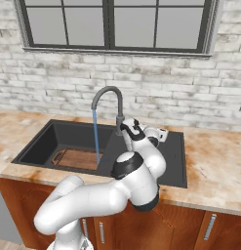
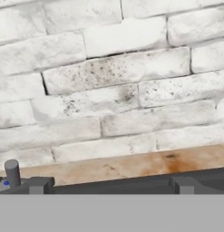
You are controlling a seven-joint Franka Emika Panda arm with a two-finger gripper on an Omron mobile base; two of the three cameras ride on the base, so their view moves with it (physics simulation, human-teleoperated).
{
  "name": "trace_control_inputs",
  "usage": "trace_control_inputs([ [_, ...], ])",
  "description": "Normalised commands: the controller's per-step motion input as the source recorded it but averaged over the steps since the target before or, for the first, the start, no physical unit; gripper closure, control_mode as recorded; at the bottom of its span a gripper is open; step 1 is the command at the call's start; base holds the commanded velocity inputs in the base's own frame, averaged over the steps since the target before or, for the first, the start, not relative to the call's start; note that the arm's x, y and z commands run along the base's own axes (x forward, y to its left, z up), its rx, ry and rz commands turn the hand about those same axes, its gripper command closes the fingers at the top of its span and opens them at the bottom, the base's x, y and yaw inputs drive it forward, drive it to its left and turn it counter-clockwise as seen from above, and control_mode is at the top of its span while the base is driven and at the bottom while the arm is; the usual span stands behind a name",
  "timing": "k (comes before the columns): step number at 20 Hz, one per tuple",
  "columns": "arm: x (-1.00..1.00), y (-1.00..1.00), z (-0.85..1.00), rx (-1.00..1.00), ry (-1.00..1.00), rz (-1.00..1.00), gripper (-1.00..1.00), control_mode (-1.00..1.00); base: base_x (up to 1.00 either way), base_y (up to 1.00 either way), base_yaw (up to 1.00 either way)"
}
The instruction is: Turn on the sink faucet with hot water and rinse the cutting board for ten seconds, then turn off the faucet. Push the cutting board to reach the water if necessary.
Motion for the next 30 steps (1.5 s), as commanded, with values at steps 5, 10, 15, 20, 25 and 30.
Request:
trace_control_inputs([
  [5, 0.01, 0.00, 0.00, 0.00, 0.00, 0.06, -1.00, -1.00, 0.00, 0.00, 0.00],
  [10, 0.00, 0.00, 0.00, 0.00, 0.00, 0.10, -1.00, -1.00, 0.00, 0.00, 0.00],
  [15, 0.00, 0.00, 0.00, 0.00, 0.00, 0.09, -1.00, -1.00, 0.00, 0.00, 0.00],
  [20, 0.11, -0.08, 0.00, 0.00, 0.00, 0.06, -1.00, -1.00, 0.00, 0.00, 0.00],
  [25, 0.23, -0.03, 0.00, 0.00, 0.00, 0.02, -1.00, -1.00, 0.00, 0.00, 0.00],
  [30, 0.11, 0.00, 0.00, 0.00, 0.00, 0.00, -1.00, -1.00, 0.00, 0.00, 0.00],
])
